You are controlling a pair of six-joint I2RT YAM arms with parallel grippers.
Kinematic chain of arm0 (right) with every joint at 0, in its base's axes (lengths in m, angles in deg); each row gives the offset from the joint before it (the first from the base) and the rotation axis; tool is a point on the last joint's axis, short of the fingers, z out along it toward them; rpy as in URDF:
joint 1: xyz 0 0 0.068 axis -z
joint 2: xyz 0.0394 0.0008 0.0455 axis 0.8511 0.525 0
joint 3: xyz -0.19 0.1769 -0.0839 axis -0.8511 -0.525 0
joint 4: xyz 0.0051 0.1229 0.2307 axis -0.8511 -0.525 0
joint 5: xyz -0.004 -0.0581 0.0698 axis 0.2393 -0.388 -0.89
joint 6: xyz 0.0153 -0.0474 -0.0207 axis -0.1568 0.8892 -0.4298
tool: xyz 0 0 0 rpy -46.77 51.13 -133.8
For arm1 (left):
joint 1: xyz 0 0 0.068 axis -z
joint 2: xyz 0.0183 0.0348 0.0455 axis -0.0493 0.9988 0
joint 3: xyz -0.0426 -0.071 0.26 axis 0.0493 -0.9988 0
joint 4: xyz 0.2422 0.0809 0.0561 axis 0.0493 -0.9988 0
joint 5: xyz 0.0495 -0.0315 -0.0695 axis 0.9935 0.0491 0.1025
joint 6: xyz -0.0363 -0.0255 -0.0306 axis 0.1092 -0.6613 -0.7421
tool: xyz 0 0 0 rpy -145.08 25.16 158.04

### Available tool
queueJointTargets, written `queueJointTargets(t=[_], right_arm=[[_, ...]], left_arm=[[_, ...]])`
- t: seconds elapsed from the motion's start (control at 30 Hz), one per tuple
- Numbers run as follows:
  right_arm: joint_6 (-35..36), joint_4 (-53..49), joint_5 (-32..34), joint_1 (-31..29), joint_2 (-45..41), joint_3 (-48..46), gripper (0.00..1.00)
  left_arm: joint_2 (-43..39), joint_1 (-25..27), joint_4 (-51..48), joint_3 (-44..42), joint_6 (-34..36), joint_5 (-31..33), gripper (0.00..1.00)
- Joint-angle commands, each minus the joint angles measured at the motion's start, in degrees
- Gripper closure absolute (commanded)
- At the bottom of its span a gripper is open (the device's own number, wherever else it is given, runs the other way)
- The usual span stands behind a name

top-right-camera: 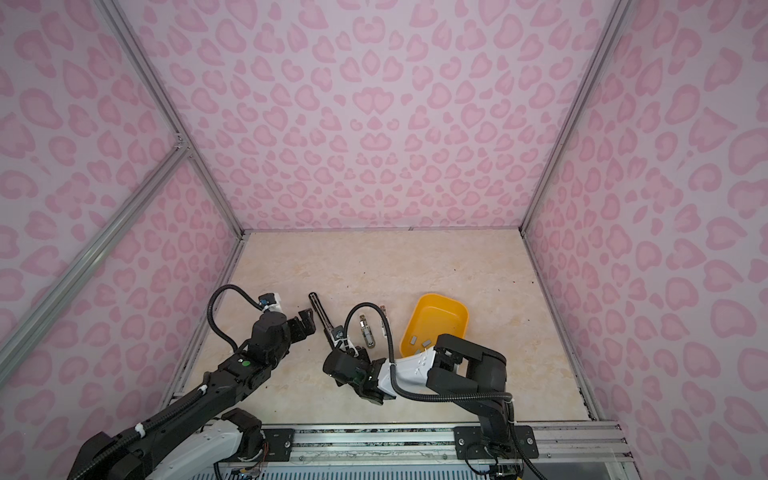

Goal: Load the staples into the stapler
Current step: 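Grasp the black stapler's raised top with the left gripper while right holds base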

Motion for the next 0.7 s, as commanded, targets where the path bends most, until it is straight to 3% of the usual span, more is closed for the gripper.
queueJointTargets(t=[0.0, 0.2, 0.67], right_arm=[[-2.5, 0.9, -1.8, 0.7, 0.5, 0.3, 0.92], [-7.4, 6.0, -9.0, 3.2, 0.8, -1.6, 0.97], [-6.4, 2.8, -6.7, 2.4, 0.6, -0.9, 0.99]], left_arm=[[4.1, -2.3, 4.6, 0.9, -2.3, -6.7, 0.04], [11.4, -3.0, 8.3, 3.2, -4.1, -13.4, 0.06], [25.9, -4.3, 15.4, 6.8, -9.6, -20.5, 0.09]])
